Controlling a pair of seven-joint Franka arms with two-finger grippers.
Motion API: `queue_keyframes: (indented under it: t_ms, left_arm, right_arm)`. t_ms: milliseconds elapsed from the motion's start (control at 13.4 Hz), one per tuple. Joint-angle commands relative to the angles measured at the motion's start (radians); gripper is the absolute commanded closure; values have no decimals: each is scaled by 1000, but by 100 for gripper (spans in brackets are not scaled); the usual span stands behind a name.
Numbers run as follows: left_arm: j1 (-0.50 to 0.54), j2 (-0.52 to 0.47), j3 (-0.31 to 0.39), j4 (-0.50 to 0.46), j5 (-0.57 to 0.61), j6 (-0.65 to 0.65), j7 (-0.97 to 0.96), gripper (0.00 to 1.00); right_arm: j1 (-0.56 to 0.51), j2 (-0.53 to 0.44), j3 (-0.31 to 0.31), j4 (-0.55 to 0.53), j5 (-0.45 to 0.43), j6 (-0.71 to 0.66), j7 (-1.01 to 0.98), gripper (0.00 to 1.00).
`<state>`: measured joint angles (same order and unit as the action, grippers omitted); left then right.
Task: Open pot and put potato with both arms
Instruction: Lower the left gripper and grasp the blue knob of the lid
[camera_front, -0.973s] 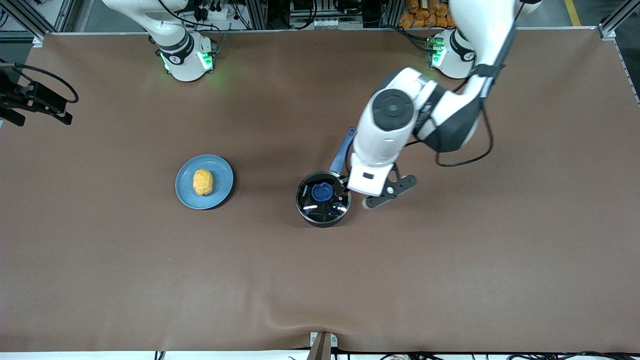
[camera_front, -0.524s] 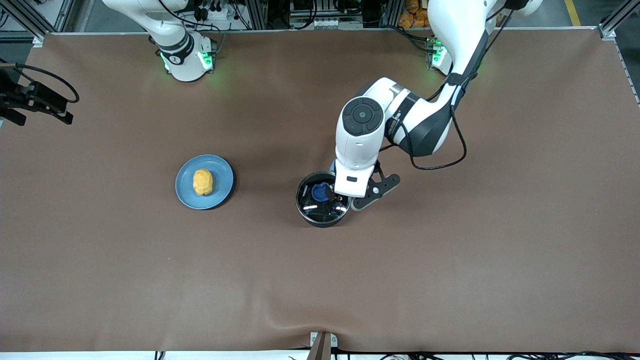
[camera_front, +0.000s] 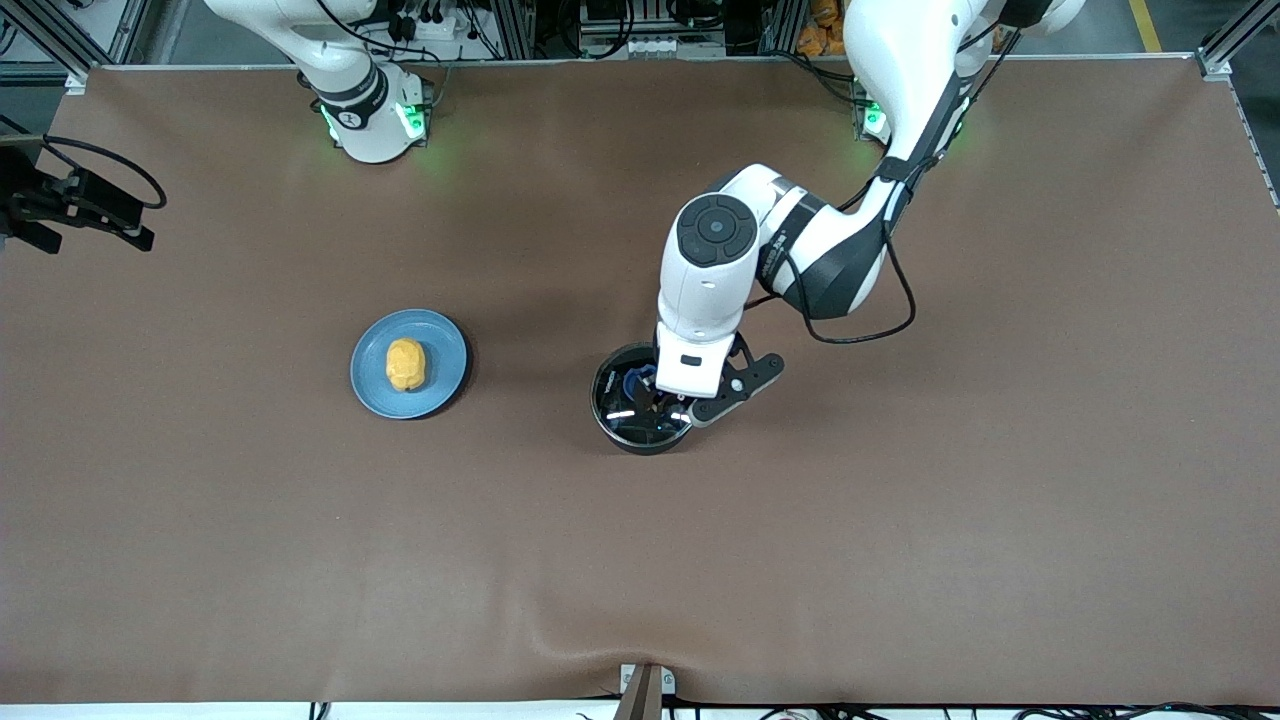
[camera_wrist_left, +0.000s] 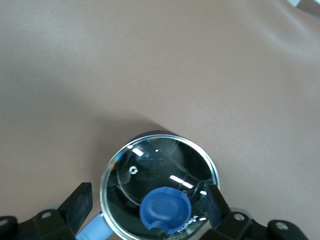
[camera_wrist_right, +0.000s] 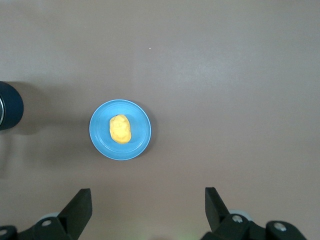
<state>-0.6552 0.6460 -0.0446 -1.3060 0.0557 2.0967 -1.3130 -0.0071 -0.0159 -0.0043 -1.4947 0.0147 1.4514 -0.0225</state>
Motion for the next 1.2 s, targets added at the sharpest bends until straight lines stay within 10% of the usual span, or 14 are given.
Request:
queue_keyframes:
  t_ms: [0, 599, 1123]
  left_arm:
    - [-8, 26, 8, 36, 23, 23, -11, 0]
    - [-11, 112, 3, 47, 15, 199, -22, 0]
    - [-31, 118, 2, 44, 21, 93, -17, 0]
  right_arm:
    - [12, -42, -2, -61, -13, 36, 24, 0]
    - [21, -38, 0, -96, -9, 55, 58, 0]
    - [22, -38, 0, -108, -7, 69, 61, 0]
